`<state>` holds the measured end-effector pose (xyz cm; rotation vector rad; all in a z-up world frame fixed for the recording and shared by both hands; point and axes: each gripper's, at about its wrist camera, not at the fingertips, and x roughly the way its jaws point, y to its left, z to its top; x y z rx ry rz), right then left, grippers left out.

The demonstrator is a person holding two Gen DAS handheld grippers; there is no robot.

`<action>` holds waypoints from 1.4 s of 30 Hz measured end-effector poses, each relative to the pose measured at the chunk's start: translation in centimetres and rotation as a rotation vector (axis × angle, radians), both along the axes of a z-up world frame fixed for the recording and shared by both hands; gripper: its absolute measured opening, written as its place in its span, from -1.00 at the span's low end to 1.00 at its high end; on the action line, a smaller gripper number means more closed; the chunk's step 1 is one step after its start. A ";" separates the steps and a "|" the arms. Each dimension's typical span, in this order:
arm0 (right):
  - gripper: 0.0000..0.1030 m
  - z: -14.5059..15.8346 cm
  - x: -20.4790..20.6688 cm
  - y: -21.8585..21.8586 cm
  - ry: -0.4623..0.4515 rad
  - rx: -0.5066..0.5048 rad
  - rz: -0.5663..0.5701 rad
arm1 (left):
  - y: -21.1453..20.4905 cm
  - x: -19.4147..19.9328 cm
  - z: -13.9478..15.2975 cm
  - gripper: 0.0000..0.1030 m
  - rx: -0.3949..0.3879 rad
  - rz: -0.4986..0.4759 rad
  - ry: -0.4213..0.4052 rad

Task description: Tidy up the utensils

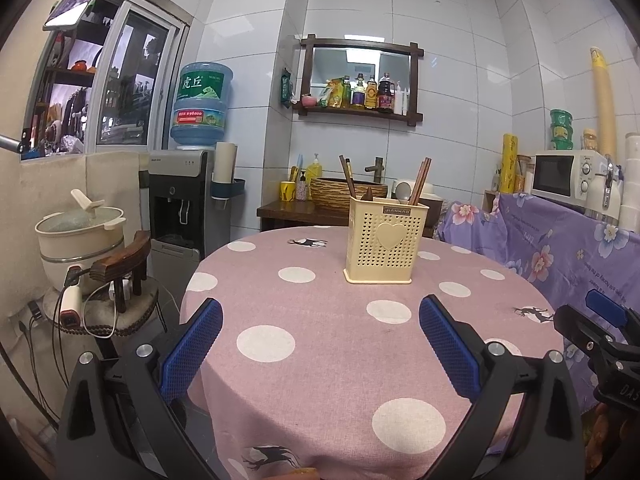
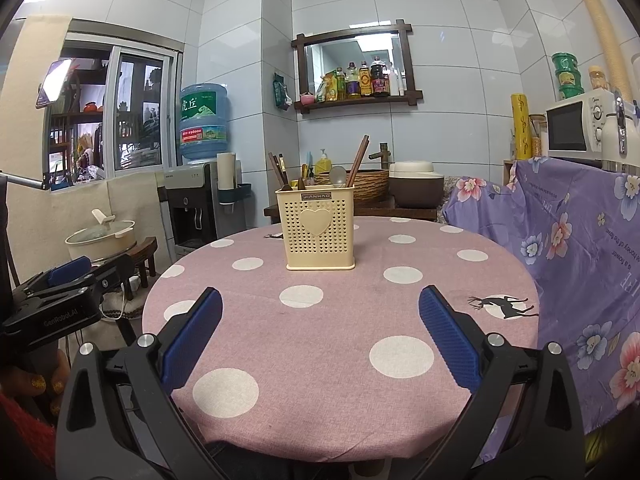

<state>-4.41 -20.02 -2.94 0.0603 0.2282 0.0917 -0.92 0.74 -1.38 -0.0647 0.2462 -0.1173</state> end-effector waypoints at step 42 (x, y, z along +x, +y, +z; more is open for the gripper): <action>0.89 0.1 0.0 0.4 0.006 0.015 -0.007 | -0.1 0.0 -0.2 0.90 -0.001 -0.015 -0.009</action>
